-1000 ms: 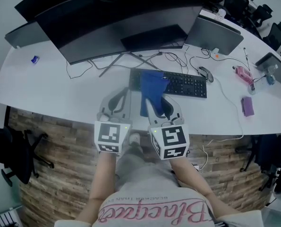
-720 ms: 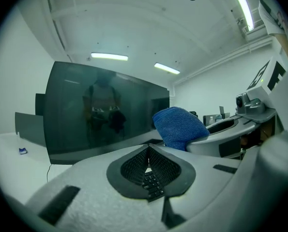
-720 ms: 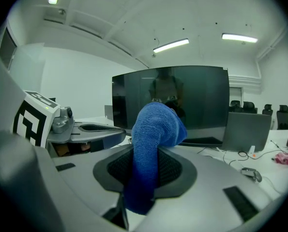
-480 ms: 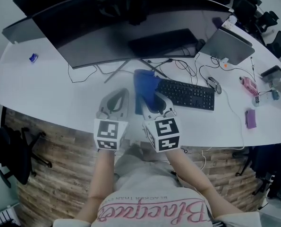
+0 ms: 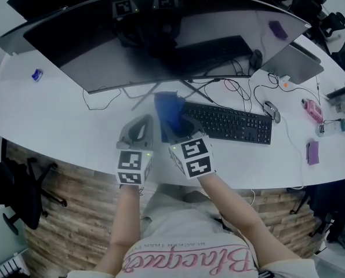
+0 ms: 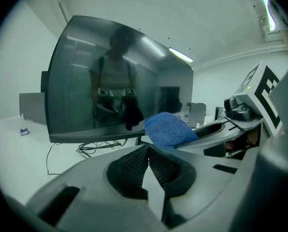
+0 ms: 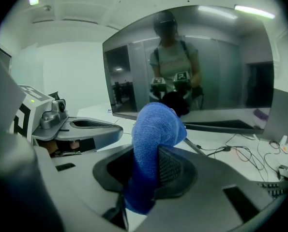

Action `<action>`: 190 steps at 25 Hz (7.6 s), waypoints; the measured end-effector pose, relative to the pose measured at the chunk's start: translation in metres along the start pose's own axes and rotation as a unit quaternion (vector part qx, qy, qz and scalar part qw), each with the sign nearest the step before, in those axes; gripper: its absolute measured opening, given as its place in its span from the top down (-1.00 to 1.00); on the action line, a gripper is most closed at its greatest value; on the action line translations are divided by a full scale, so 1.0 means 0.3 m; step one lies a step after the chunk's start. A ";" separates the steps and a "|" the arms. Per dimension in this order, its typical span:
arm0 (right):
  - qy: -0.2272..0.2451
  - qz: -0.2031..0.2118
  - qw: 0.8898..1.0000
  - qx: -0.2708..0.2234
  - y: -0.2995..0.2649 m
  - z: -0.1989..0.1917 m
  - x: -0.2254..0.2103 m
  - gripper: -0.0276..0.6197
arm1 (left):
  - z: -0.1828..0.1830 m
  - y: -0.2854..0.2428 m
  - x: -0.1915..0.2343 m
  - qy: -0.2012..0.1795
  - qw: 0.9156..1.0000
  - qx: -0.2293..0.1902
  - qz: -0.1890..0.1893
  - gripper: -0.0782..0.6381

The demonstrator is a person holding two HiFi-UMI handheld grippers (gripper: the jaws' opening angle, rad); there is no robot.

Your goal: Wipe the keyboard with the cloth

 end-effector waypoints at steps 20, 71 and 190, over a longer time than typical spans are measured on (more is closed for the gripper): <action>-0.156 0.025 0.977 0.143 -0.215 -0.178 -0.144 0.62 | -0.149 -0.145 0.034 0.029 0.998 0.059 0.002 0.77; -0.191 -0.025 0.971 0.144 0.111 -0.312 -0.546 0.61 | -0.099 -0.346 -0.460 -0.015 0.995 0.088 -0.039 0.77; -0.080 -0.259 0.955 -0.118 1.063 -0.174 -0.733 0.61 | 0.297 -0.085 -1.063 -0.130 0.978 -0.067 -0.149 0.76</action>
Point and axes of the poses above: the fingertips, and each gripper's own axes: y backward along the fingers, x to its left, z out of its top, the point moved 1 cm from there along y, backward along the fingers, and after that the axes turned 7 degrees about -y, right-handed, at the moved point
